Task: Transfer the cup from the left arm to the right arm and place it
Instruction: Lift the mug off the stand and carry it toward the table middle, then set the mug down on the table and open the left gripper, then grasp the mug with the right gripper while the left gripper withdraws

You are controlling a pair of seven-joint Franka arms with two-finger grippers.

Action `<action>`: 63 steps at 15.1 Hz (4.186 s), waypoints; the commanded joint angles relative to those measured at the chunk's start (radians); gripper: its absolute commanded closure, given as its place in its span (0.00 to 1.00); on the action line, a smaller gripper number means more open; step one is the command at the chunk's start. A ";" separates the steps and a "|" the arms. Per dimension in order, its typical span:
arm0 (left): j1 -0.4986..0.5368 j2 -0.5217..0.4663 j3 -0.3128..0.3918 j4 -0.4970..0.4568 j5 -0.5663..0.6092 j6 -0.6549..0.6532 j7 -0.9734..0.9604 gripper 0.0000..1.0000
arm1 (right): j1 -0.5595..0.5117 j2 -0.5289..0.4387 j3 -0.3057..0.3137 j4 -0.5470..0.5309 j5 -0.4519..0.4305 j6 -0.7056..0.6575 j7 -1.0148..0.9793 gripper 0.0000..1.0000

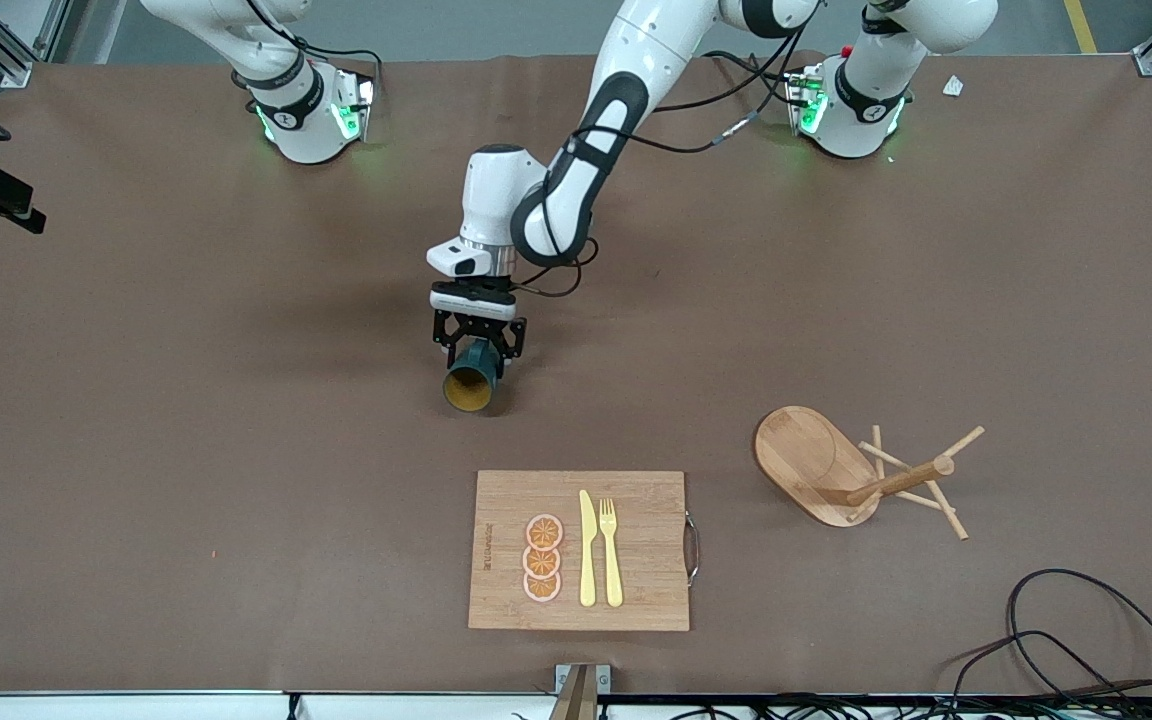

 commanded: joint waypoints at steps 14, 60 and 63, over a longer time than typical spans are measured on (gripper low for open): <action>-0.110 0.094 0.019 0.002 0.163 -0.157 -0.353 0.00 | -0.017 0.005 0.000 0.010 -0.013 0.038 -0.013 0.00; 0.667 -0.799 -0.183 -0.020 -0.403 -1.048 0.959 0.00 | 0.638 0.370 0.004 -0.599 0.122 1.083 0.734 0.02; 0.752 -0.833 -0.186 -0.018 -0.416 -1.118 1.095 0.00 | 0.653 0.383 0.004 -0.601 0.122 1.076 0.739 0.22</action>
